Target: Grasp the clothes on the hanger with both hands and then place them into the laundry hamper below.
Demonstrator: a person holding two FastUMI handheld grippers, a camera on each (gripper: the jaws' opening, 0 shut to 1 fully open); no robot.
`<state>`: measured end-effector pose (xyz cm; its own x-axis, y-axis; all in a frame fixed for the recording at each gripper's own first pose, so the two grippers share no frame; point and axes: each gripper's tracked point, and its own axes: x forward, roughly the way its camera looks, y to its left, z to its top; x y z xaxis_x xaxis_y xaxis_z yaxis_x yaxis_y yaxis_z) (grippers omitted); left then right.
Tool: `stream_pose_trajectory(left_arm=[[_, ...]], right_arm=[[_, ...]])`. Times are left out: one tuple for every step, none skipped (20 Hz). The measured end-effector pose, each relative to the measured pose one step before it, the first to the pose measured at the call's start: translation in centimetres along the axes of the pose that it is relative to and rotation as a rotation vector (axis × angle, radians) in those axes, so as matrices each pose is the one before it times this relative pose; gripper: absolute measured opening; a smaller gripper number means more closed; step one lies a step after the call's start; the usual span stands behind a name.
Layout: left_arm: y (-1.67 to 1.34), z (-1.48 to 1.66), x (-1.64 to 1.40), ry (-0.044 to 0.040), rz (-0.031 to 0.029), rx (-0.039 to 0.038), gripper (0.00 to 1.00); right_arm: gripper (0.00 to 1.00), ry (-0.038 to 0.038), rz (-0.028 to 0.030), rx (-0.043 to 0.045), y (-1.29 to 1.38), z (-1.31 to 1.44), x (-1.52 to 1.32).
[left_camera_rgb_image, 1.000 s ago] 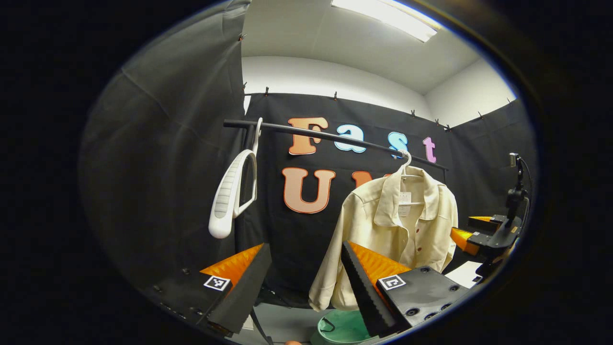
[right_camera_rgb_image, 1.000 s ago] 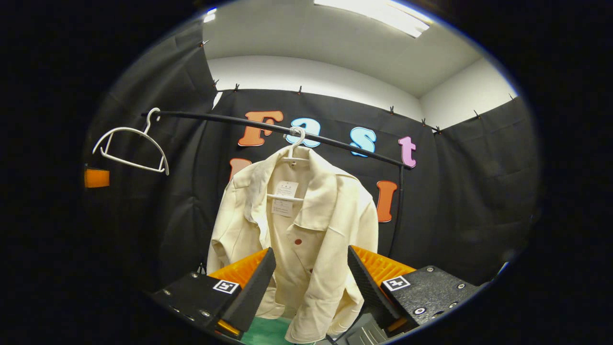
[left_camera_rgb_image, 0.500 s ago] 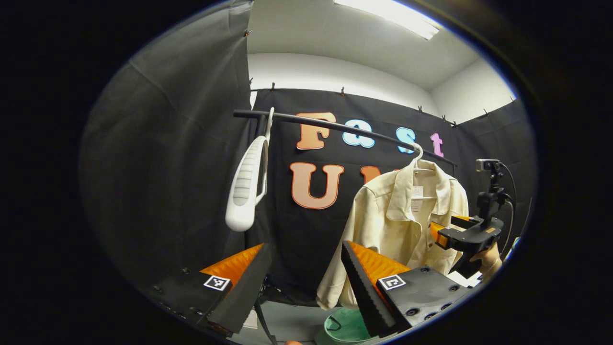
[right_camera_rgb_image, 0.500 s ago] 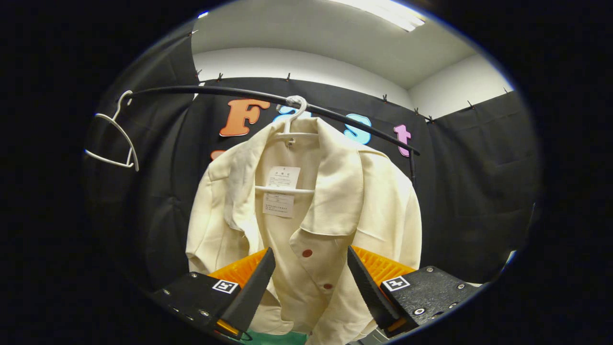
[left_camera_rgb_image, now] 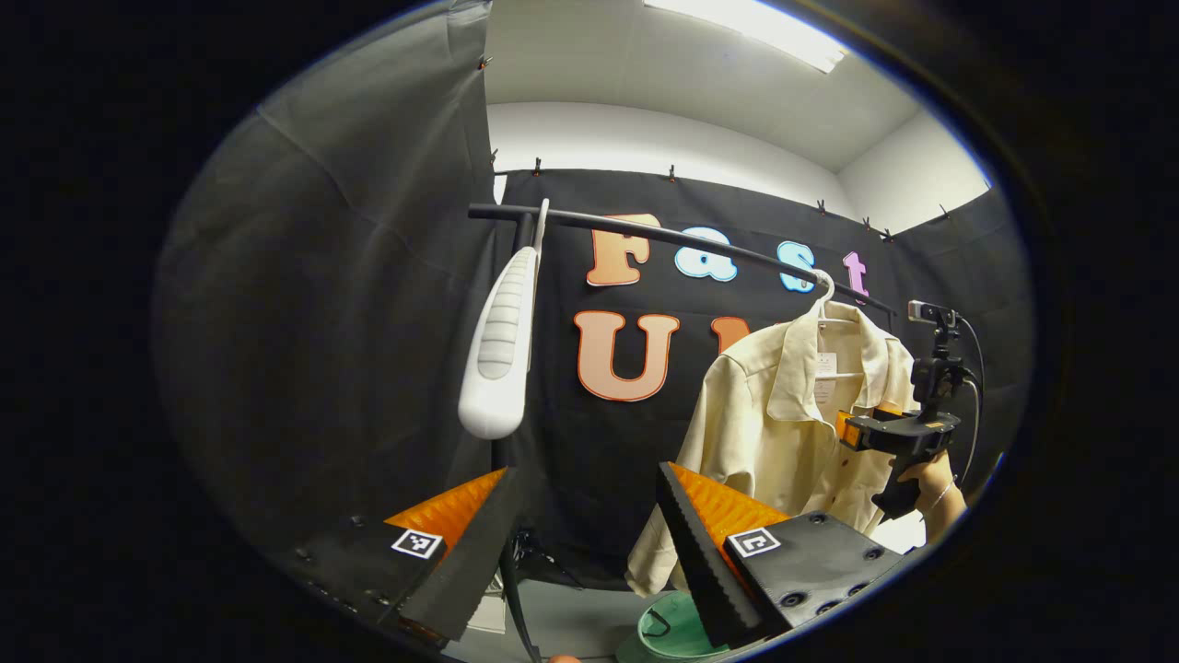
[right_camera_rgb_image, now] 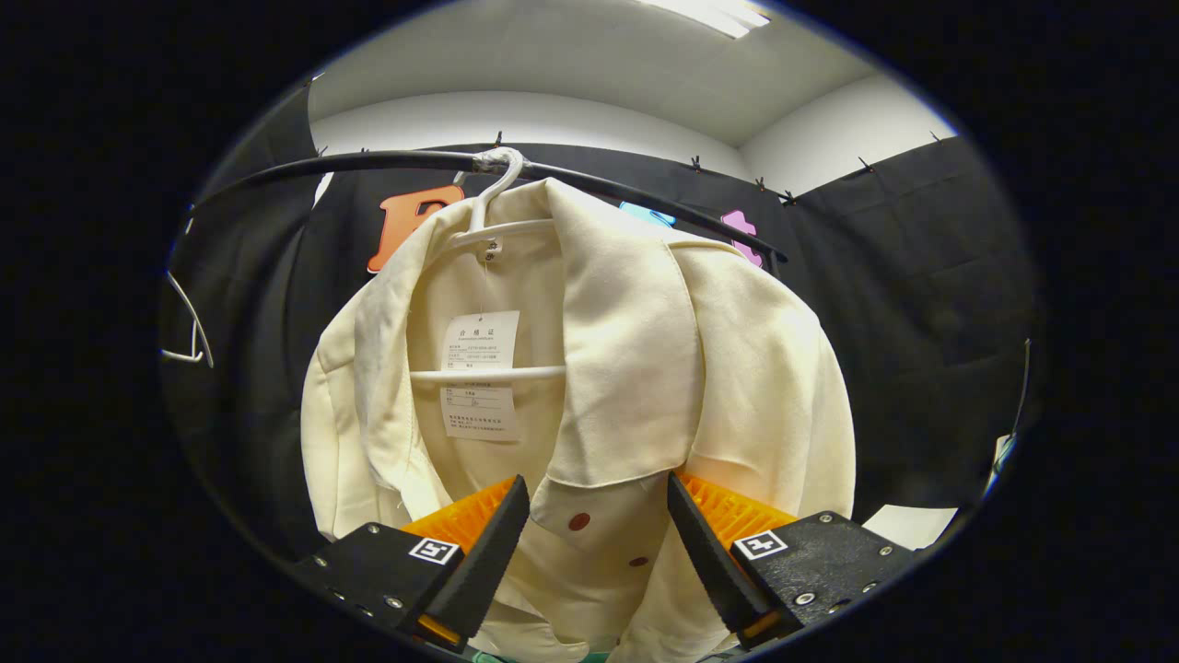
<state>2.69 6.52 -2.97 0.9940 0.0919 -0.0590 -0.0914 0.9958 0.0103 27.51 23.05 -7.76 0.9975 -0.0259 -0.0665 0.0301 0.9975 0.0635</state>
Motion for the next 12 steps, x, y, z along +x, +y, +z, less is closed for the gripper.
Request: stream_pose_trajectory(left_arm=[[-0.096,-0.259,0.045,0.00342,-0.00187,-0.00050,1.00],[-0.250,-0.092,0.132,0.00354,-0.00360,-0.00213,1.00],[-0.340,-0.113,0.075,0.00370,-0.00508,-0.00283,1.00],[-0.354,-0.087,0.085,0.00237,-0.00537,-0.00292,0.96],[-0.410,-0.100,0.207,0.00209,-0.00643,-0.00188,0.96],[-0.507,-0.063,0.112,0.00277,-0.00830,0.00041,0.96],[-0.590,-0.045,0.302,0.00221,-0.00917,0.00162,0.96],[-0.609,-0.056,0.122,0.00126,-0.00928,-0.00025,0.96],[-0.673,0.033,0.095,0.00026,-0.00991,-0.00202,0.96],[-0.655,0.028,0.050,-0.00014,-0.00841,-0.00201,0.96],[-0.729,0.076,0.224,-0.00069,-0.01028,0.00199,0.96],[-0.687,0.072,0.178,0.00018,-0.00577,0.00514,1.00]], right_arm=[[0.89,-0.00498,0.00514,-0.00260,-0.225,0.207,0.125],[0.84,-0.00336,0.00877,-0.00494,-0.091,0.166,0.071],[0.76,0.00145,0.01200,-0.00425,-0.034,0.088,0.048],[0.72,0.00343,0.01425,-0.00487,0.026,-0.041,-0.141],[0.64,-0.00022,0.01089,-0.00465,0.024,0.029,-0.181],[0.60,-0.00408,0.00883,-0.00710,-0.048,0.058,-0.108],[0.50,-0.00418,0.00435,-0.00783,-0.134,0.102,-0.066],[0.46,-0.00009,0.00060,-0.00556,-0.239,0.015,-0.131],[0.36,0.00313,-0.00103,0.00088,-0.275,-0.025,-0.197],[0.30,0.00402,0.00163,0.00376,-0.257,0.003,-0.189],[0.23,0.00568,-0.00277,0.00164,-0.401,-0.014,-0.267],[0.18,0.00226,-0.00015,0.00455,-0.471,0.137,-0.362]])
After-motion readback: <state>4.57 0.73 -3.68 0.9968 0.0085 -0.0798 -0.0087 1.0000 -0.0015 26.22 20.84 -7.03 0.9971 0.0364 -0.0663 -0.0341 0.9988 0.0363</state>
